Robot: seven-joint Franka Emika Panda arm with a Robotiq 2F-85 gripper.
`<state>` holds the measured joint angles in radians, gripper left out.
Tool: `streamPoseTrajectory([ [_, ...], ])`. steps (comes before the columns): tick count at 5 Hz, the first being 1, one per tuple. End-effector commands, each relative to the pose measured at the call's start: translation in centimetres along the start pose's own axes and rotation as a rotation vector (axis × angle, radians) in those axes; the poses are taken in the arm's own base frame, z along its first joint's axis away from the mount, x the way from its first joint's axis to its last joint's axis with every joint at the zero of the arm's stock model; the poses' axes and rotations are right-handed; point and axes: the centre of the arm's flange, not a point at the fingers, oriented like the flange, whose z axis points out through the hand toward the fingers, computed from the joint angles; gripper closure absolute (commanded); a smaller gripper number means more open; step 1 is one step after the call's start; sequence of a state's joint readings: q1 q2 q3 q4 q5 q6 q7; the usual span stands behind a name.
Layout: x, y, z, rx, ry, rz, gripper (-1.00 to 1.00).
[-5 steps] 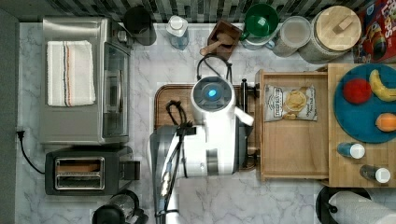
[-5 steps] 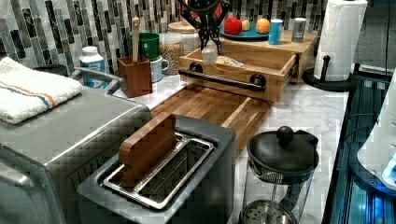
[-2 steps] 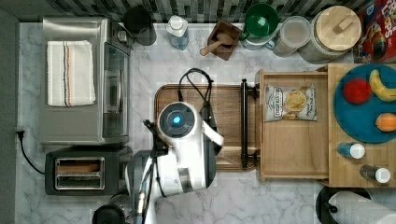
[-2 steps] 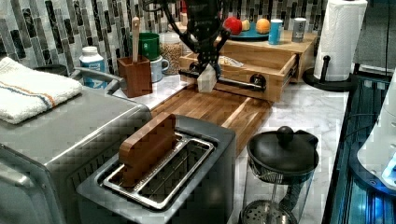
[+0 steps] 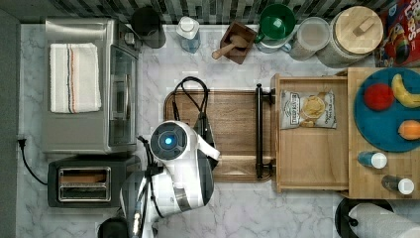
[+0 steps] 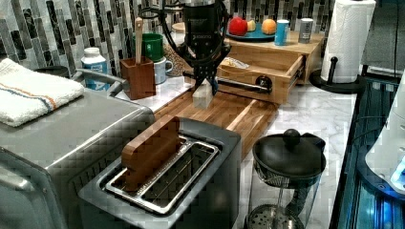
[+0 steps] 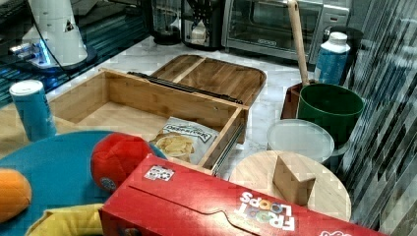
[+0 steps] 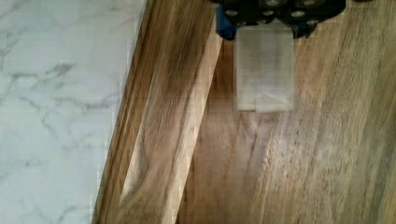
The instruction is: Place the butter on the board.
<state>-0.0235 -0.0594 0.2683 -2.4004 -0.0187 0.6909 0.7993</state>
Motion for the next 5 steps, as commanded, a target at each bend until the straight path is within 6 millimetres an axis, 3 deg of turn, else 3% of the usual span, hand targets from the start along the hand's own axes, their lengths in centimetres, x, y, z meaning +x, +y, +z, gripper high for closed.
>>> streamPoseTrajectory([
  [1,-1.1,-0.9,1.3,0.094,-0.079,0.134,1.0],
  [3,-1.9,-1.3,3.7,0.071,-0.079,0.169,1.0],
  [5,-1.8,-1.5,5.0,0.027,-0.057,0.14,1.0],
])
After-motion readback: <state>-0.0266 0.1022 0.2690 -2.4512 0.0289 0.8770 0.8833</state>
